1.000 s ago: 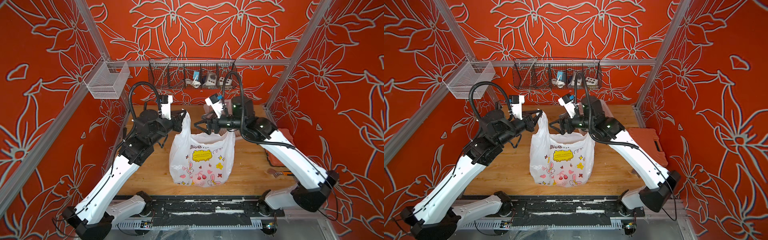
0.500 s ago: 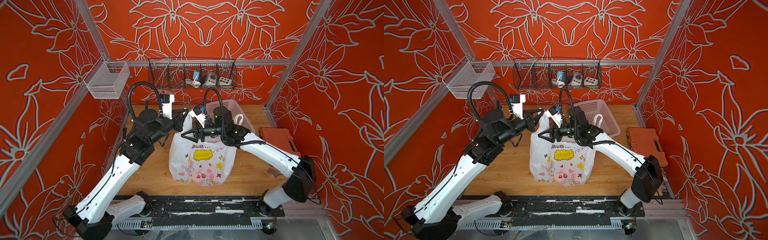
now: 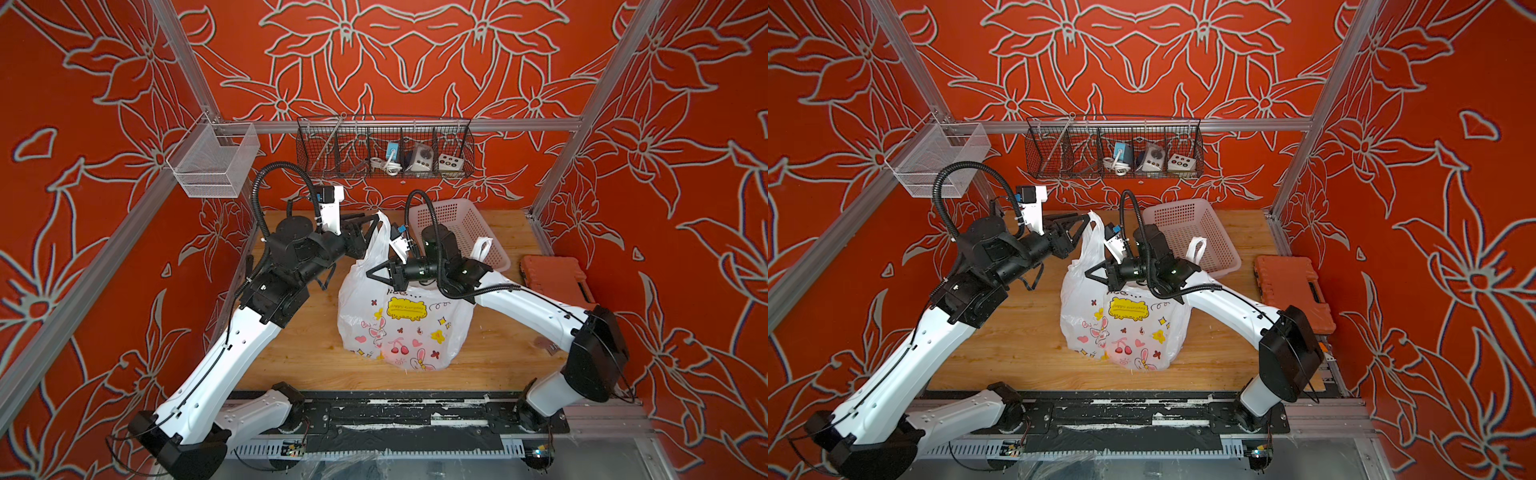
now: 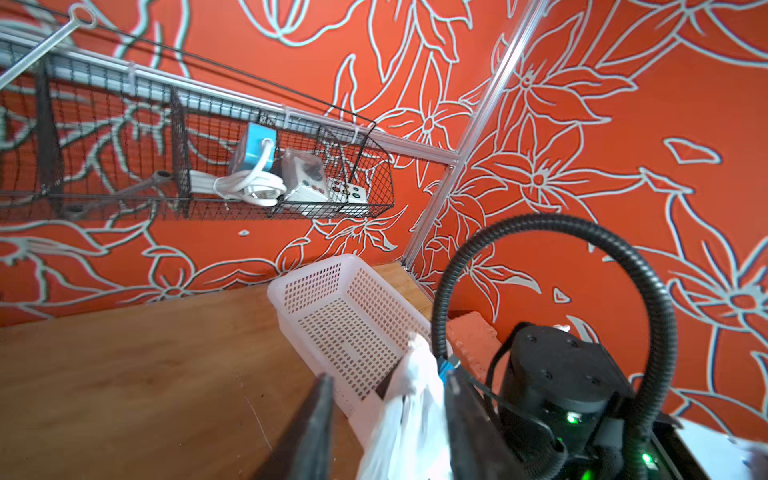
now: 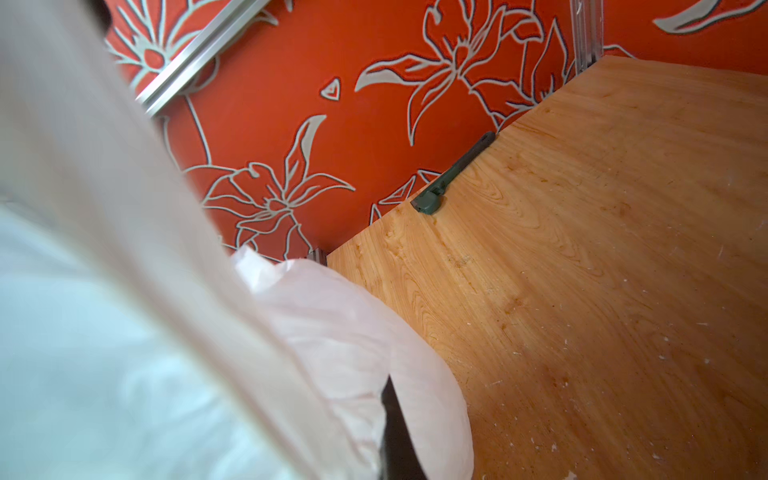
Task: Place the oranges into plastic bags & tie knots
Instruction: Adjust the plastic bag at the center of the board.
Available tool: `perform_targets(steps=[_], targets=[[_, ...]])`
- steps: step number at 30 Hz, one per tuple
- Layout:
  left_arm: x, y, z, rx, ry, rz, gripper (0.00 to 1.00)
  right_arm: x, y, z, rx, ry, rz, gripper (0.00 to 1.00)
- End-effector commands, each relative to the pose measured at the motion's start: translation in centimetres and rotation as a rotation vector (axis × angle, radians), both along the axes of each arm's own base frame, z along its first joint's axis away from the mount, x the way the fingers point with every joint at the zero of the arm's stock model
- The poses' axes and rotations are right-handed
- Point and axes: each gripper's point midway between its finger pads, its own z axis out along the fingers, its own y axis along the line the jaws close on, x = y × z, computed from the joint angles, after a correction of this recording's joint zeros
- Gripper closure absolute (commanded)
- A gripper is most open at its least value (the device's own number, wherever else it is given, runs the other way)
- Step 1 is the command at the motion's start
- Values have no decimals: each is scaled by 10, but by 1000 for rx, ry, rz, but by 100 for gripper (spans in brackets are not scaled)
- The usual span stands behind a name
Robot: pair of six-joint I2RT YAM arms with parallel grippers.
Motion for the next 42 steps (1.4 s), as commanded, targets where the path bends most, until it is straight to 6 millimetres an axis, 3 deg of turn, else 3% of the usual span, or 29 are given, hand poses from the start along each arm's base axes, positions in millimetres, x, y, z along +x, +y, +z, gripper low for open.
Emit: perform_targets(steps=[1,6,10,16,18,24,29,35,37,39,42], targets=[[-4,9,-13,-11,46,-9,29,2,0,15,14,5,-28,100],[-15,6,-52,29,110,-106,14,6,1,14,0,27,-39,100],[-31,-5,-77,50,113,-213,13,6,2,14,-4,33,-38,100],[-23,-26,-105,28,145,-327,16,5,5,12,-5,51,-24,100],[-21,-28,-107,17,136,-333,23,5,4,11,-9,54,-25,100],[-18,-27,-109,2,123,-320,62,4,5,7,-22,64,-19,100],[-17,-26,-112,0,121,-317,73,2,5,4,-32,68,-14,100],[-9,-20,-110,1,110,-260,99,-1,3,3,-45,72,-16,100],[-7,-19,-110,-6,107,-252,100,-1,2,4,-51,76,-23,100],[-6,-17,-110,-9,101,-237,100,-2,-4,7,-70,80,-45,88],[-7,-16,-108,-13,90,-232,100,-7,-20,17,-95,73,-93,61]])
